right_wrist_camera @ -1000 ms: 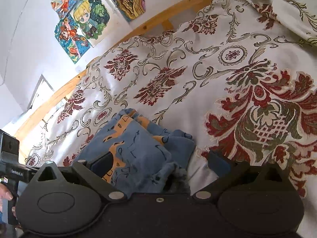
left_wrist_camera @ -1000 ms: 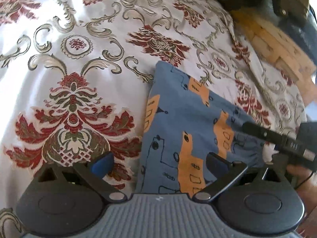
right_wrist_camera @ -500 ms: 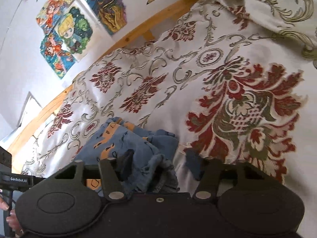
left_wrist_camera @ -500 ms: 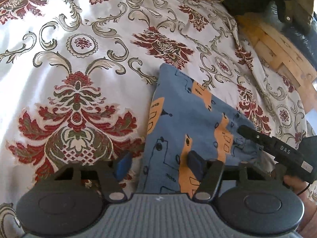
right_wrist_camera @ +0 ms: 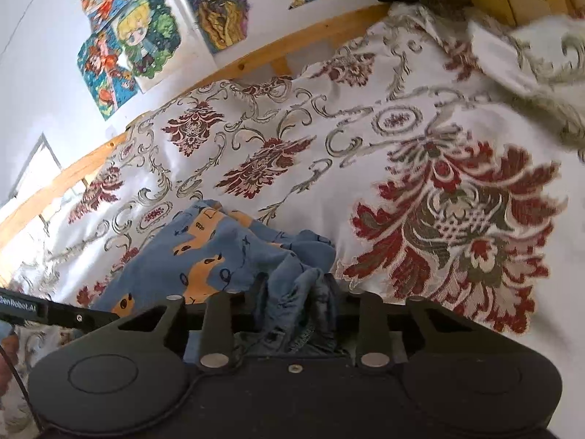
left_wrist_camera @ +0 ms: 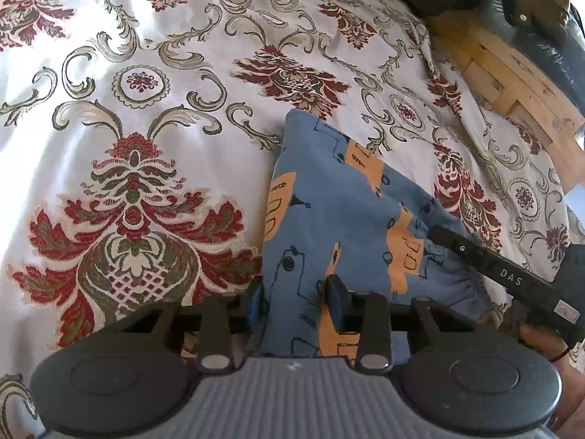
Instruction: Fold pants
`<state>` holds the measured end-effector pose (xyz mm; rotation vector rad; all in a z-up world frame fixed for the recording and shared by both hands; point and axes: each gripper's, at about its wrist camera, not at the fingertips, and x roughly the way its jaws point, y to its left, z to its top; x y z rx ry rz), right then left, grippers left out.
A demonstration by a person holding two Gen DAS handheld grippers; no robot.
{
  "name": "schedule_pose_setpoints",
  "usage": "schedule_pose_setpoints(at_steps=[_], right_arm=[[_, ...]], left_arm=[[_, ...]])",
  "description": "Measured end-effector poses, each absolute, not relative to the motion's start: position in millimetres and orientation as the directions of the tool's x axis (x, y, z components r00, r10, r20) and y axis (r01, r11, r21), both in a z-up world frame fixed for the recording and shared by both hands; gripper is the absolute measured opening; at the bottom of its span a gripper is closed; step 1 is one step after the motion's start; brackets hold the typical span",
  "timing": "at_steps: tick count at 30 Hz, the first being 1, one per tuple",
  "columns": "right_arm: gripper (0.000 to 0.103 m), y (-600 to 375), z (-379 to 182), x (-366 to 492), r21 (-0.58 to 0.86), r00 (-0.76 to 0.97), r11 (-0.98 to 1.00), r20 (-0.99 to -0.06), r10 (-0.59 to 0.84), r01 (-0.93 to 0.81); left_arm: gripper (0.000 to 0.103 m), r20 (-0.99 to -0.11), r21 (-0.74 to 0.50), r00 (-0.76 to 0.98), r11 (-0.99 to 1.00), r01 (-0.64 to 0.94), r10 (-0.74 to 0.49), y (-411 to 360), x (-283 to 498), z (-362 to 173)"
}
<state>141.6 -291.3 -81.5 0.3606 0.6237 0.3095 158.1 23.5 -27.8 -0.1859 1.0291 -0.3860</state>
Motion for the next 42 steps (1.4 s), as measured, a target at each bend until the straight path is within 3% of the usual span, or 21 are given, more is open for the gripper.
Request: schedule_pose_setpoints(at_steps=[2,5,11,18,24,27,30,32,36,38,42], right_arm=[[0.026,-283,-76,138,0.357,0.782,0.916,-0.513,0.355,-0.182],[0.022,-271,-66,134,0.261,0.801,0.943,-0.509,0.316,-0.206],[0.018,-249,-41,132,0.015,0.837,0.951,-0.469,0.281,-0.31],[0.018,-241,-7,169,-0.106,0.864,0.926,-0.411,0.29,-0.362],[0.018,-228,-35,221,-0.095,0.786,0.91,-0.545,0.292,-0.404],[0.02,-224,-50,224,-0.111,0.783,0.912,-0.561,0.27,-0.394],[0.029,-226,-49,220,-0.084,0.788,0.926,-0.556,0.264,-0.369],[0.036,-227,-44,213,-0.102,0.8,0.925,-0.543,0.257,-0.367],[0.056,-236,-34,196,-0.08,0.818,0.938,-0.517,0.251,-0.338],[0.067,-240,-28,183,-0.058,0.833,0.949,-0.498,0.242,-0.31],[0.091,-240,-15,143,-0.025,0.867,0.968,-0.452,0.211,-0.249]], left_arm=[[0.026,-0.789,-0.324,0.467,0.916,0.236,-0.399,22,156,-25],[0.022,-0.771,-0.309,0.496,0.916,0.258,-0.399,20,151,-19],[0.02,-0.713,-0.295,0.574,0.915,0.276,-0.403,19,145,-5],[0.02,-0.586,-0.269,0.714,0.923,0.276,-0.384,19,154,12],[0.021,-0.66,-0.304,0.66,0.931,0.204,-0.36,29,178,-20],[0.024,-0.68,-0.296,0.645,0.935,0.194,-0.349,31,179,-32],[0.031,-0.681,-0.294,0.646,0.936,0.192,-0.346,33,178,-30],[0.047,-0.684,-0.292,0.651,0.941,0.171,-0.33,35,177,-29],[0.063,-0.685,-0.302,0.658,0.944,0.135,-0.313,39,170,-23],[0.08,-0.679,-0.298,0.669,0.946,0.126,-0.303,39,161,-16],[0.094,-0.67,-0.229,0.698,0.965,0.13,-0.253,33,137,-2]])
